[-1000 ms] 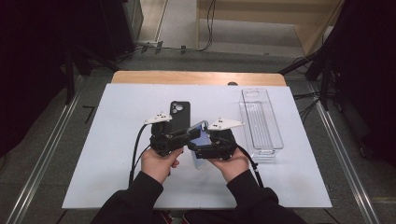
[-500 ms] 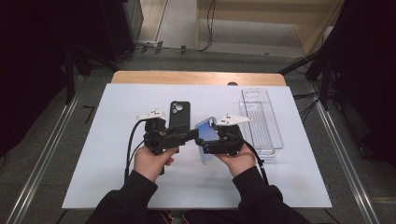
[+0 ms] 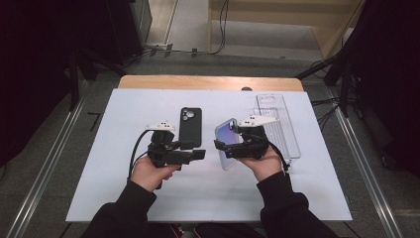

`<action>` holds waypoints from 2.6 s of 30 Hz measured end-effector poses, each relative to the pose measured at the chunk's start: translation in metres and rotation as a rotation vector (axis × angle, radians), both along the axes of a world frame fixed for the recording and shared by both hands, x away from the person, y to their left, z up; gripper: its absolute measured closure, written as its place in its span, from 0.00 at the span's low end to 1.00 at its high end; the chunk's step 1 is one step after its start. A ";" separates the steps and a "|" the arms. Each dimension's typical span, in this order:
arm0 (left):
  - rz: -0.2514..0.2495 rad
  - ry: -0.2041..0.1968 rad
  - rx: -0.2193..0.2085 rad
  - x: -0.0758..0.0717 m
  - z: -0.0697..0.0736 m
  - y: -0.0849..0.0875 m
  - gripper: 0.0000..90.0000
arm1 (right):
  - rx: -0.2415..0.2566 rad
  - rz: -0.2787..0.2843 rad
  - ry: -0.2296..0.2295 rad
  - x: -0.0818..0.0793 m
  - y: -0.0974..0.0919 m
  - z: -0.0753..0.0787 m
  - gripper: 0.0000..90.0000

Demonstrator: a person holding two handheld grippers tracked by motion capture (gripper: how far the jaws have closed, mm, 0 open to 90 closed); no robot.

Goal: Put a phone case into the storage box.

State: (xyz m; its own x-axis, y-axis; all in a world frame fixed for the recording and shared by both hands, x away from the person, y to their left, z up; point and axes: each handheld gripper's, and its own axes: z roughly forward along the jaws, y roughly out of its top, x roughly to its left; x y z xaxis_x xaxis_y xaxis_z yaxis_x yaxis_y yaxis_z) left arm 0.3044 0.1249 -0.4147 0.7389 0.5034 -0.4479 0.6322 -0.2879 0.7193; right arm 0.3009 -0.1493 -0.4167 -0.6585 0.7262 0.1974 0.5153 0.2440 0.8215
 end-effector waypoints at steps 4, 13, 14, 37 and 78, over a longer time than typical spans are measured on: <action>-0.040 -0.027 0.030 -0.003 -0.006 0.005 0.36 | -0.002 0.046 -0.007 0.001 -0.005 0.007 0.16; -0.116 -0.070 0.097 -0.011 -0.017 0.013 0.36 | 0.014 0.085 -0.020 0.003 -0.024 0.019 0.16; -0.124 -0.075 0.107 -0.012 -0.019 0.016 0.36 | 0.015 0.087 -0.022 0.003 -0.026 0.020 0.16; -0.093 -0.067 0.135 -0.024 -0.034 0.048 0.36 | 0.036 0.007 -0.057 0.007 -0.074 0.041 0.16; 0.039 -0.049 0.125 -0.037 -0.034 0.074 0.36 | 0.004 -0.439 -0.077 0.069 -0.124 0.031 0.16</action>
State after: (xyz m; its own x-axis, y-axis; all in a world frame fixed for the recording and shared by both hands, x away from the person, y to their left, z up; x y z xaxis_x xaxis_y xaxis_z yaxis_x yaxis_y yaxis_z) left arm 0.2670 0.1985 -0.4492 0.7372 0.5817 -0.3437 0.6095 -0.3531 0.7098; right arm 0.3697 -0.2728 -0.3854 -0.3010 0.9396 0.1629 0.5063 0.0127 0.8623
